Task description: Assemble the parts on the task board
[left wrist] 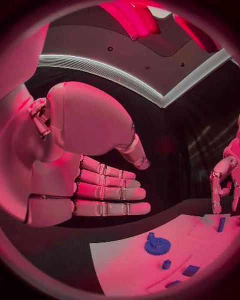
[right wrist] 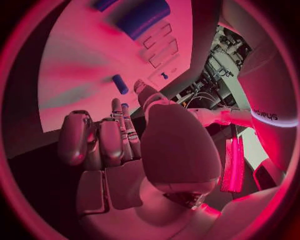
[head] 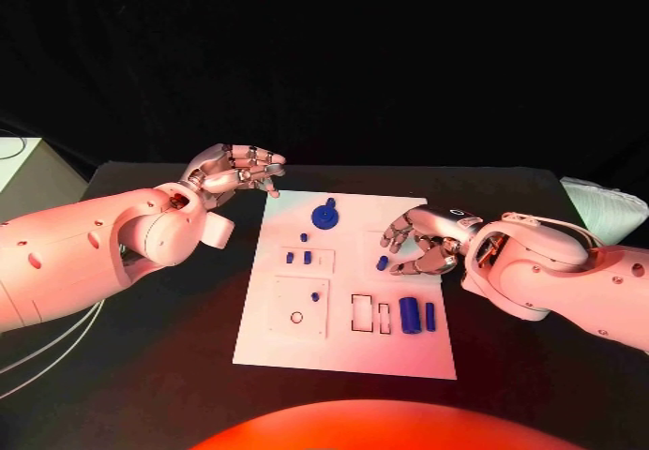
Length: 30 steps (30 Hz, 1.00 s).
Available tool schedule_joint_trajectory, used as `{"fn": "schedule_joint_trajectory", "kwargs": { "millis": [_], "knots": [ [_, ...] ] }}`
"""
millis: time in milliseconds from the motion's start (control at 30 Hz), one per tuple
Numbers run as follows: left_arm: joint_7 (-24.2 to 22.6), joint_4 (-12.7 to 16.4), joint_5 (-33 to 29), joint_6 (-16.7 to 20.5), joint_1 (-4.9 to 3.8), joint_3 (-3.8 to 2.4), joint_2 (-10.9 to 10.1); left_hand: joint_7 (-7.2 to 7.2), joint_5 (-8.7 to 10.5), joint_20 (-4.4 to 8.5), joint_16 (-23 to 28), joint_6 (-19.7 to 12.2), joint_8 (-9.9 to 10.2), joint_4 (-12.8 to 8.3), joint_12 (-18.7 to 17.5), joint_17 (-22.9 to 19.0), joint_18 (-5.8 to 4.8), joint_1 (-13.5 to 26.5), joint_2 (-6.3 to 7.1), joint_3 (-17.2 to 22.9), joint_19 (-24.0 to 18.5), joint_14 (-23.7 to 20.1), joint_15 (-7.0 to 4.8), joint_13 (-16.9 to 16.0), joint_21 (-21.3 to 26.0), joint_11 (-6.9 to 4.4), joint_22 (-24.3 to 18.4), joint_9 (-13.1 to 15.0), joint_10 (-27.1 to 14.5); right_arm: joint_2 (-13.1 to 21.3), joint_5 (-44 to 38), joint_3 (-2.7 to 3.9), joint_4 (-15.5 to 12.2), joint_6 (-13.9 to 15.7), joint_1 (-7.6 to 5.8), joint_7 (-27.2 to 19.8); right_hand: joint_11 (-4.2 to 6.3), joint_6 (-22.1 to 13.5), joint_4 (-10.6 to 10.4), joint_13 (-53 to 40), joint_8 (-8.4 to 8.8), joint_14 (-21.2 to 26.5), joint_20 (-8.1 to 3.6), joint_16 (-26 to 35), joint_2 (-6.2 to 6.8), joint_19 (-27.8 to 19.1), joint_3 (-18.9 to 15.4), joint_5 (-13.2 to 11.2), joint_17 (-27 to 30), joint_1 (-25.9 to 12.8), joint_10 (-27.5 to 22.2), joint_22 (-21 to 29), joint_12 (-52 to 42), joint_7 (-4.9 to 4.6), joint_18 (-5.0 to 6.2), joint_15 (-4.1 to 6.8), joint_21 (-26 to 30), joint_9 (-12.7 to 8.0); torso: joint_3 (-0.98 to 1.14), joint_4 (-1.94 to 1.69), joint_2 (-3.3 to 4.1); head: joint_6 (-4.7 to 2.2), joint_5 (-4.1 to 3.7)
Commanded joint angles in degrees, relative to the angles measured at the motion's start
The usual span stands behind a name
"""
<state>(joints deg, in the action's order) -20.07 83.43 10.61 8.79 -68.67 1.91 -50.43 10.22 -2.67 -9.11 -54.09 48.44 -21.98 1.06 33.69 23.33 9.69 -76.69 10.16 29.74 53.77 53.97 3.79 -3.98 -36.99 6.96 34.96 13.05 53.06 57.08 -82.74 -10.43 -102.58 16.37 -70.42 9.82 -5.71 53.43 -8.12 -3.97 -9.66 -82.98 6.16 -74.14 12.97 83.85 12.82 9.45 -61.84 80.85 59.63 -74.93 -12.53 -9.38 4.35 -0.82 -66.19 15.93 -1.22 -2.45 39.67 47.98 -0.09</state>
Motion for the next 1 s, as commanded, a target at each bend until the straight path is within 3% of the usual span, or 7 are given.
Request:
{"fn": "schedule_joint_trajectory", "kwargs": {
  "millis": [33,200,333,700,867,1000],
  "knots": [
    [-1.51,0.14,-0.65,0.39,0.03,-0.03,0.10,0.35,-0.22,0.07,0.31,0.16,-0.08,0.37,-0.39,0.07,0.77,-0.20,0.25,0.12,0.50,0.03,-0.33,0.12,0.36,0.04,-0.08,-0.08,0.24,-0.47,-5.98,-0.10,0.05,-3.25,0.72,4.05,0.10,0.22,-1.15,0.07,0.35,-0.32,0.17,-0.65,-0.84,0.16,-1.51,0.27,-0.59,1.49,-0.36,-6.82,-0.41,0.17,-0.07,0.04,0.11,-0.08,-0.08,-0.05,0.03,0.08,-0.22],
    [-1.60,0.12,-0.65,0.33,0.05,-0.03,0.09,0.19,-0.22,0.23,-0.37,0.31,-0.09,0.46,-1.07,0.41,0.84,-0.42,0.09,0.33,1.38,1.19,-0.54,0.20,-0.06,-0.11,0.10,-0.19,0.85,-1.40,-7.59,-0.15,0.37,-2.61,1.59,6.05,0.13,1.06,-2.27,0.03,0.33,-1.06,0.12,-1.54,-1.69,0.60,-0.84,0.31,-1.68,2.89,0.69,-7.08,-1.07,0.13,-0.21,0.19,-0.62,-0.06,-0.10,-0.27,0.09,-0.06,-0.14],
    [-1.67,-0.02,-0.64,0.45,0.05,-0.02,-0.02,0.13,-0.22,0.39,-0.96,0.43,-0.10,0.52,-1.54,0.73,0.83,-0.47,0.18,0.36,1.97,1.91,-0.70,0.23,-0.46,-0.21,0.32,-0.27,1.29,-2.35,-8.23,-0.16,0.42,-1.54,2.11,7.16,0.47,1.97,-3.55,0.12,0.33,-1.57,-0.09,-1.99,-1.98,1.02,1.10,-0.41,-2.20,3.99,1.75,-7.35,-1.34,0.48,-0.34,0.46,-1.36,-0.10,-0.15,-0.12,0.08,-0.13,-0.04],
    [-1.35,-0.02,-0.60,0.09,0.06,-0.01,-0.23,0.15,-0.22,0.42,-0.97,0.53,-0.14,0.51,-1.65,0.77,0.81,-0.53,0.17,0.40,1.98,1.84,-0.70,0.23,-0.49,-0.22,0.35,-0.27,1.37,-4.23,-9.47,-0.18,1.41,0.84,2.74,8.48,0.36,3.80,-5.85,0.20,0.18,-1.76,-0.15,-2.19,-1.10,1.45,4.90,0.53,-2.32,4.44,3.05,-7.70,-1.06,0.11,-0.52,0.45,-2.23,-0.11,-0.25,-0.20,0.18,0.03,-0.06],
    [-1.15,0.02,-0.59,-0.03,0.06,-0.01,-0.33,0.18,-0.22,0.43,-0.98,0.54,-0.14,0.51,-1.72,0.79,0.80,-0.54,0.22,0.39,1.98,1.81,-0.69,0.23,-0.50,-0.20,0.36,-0.28,1.40,-5.20,-9.89,-0.18,1.93,2.00,2.99,8.99,0.60,4.78,-6.57,0.18,-0.02,-1.74,-0.27,-2.17,-0.65,1.62,7.04,0.81,-2.17,4.80,3.96,-7.87,-0.98,0.34,-0.58,0.63,-2.60,-0.01,-0.23,-0.25,0.18,0.08,-0.13],
    [-0.95,0.04,-0.59,-0.17,0.05,-0.01,-0.42,0.22,-0.22,0.43,-0.99,0.53,-0.13,0.53,-1.79,0.80,0.79,-0.51,0.26,0.37,1.97,1.79,-0.68,0.24,-0.50,-0.17,0.37,-0.30,1.38,-5.57,-10.01,-0.17,2.10,2.72,3.09,9.25,1.06,6.08,-7.02,0.04,-0.46,-2.08,-0.57,-2.90,-0.42,2.04,10.06,-0.39,-3.32,5.20,5.59,-8.46,-0.94,0.79,-0.83,0.99,-4.11,0.27,-0.22,-0.23,0.17,0.16,-0.10]
  ]
}}
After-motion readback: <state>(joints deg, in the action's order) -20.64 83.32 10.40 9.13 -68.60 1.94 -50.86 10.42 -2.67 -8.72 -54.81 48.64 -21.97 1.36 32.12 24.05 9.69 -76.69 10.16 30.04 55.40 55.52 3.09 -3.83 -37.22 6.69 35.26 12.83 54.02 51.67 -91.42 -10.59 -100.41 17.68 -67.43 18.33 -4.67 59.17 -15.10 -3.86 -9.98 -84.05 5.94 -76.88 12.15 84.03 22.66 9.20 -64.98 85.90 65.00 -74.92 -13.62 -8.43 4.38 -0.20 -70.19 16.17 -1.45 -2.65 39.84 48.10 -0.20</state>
